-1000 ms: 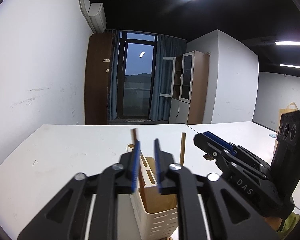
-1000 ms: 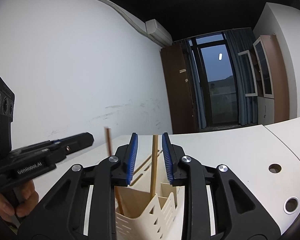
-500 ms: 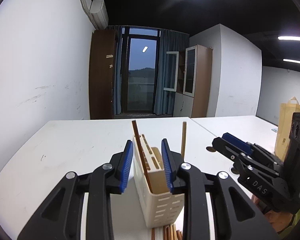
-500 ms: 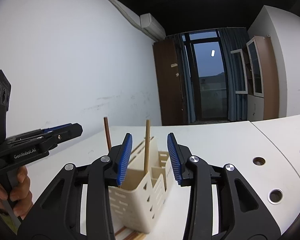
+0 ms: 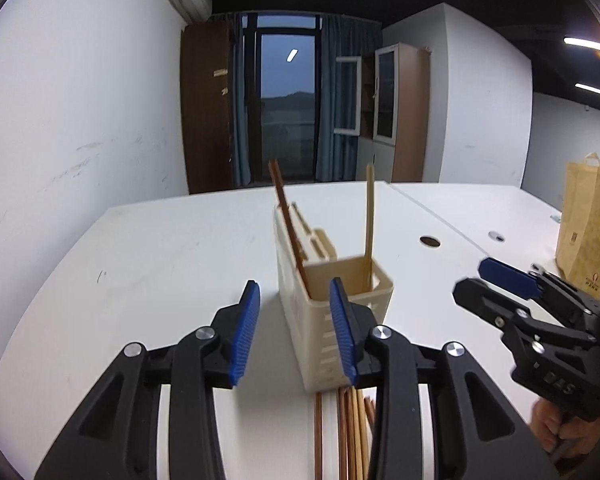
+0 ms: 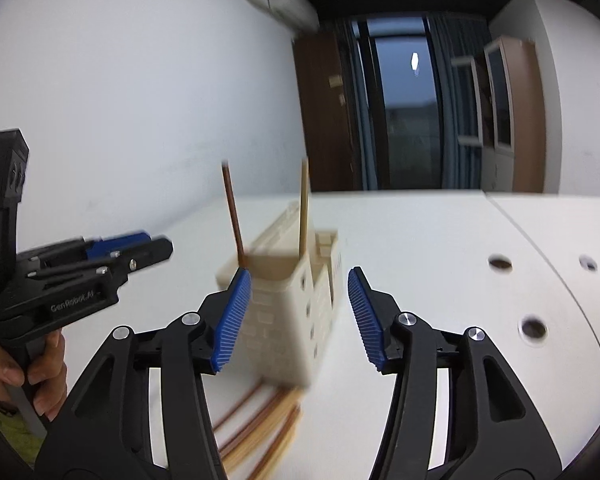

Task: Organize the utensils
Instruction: 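Withdraw both open tools from the holder back toward the loose chopsticks, then close the left tool on another dark brown chopstick while the right tool grasps a light one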

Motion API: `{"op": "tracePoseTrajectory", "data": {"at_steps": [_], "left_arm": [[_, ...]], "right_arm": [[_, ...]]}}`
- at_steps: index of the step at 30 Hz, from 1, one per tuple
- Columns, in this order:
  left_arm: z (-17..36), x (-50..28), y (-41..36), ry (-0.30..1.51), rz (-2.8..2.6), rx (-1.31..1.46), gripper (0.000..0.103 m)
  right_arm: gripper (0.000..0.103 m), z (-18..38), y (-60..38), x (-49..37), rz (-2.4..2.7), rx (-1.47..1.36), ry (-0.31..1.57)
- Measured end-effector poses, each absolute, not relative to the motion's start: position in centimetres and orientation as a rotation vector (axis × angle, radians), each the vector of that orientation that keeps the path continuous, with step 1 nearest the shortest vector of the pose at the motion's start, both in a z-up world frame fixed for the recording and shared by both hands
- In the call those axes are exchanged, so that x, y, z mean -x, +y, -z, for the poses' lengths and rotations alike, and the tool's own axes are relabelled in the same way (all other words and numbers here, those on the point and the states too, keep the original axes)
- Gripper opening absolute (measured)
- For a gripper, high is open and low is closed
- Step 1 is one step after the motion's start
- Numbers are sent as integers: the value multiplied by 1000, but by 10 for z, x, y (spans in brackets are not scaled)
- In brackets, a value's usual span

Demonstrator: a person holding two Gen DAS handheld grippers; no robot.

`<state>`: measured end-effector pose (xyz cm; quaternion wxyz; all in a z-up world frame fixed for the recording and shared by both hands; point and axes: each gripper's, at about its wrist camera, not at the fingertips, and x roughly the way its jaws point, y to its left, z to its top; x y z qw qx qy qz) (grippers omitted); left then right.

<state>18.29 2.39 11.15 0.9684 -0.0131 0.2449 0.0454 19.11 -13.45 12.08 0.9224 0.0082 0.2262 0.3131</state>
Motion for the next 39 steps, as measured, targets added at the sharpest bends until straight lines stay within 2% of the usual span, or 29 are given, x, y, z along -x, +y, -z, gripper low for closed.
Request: {"op": "tracePoseTrajectory", "data": {"at_steps": [31,39], "left_arm": [[-3,-233,30,973,17,42,36],[22,-245,31,1049,37,49,36]], "right_arm": [[55,2,-113,-214,-576,139,1108],[55,21,-105,-217,-556,146,1174]]}}
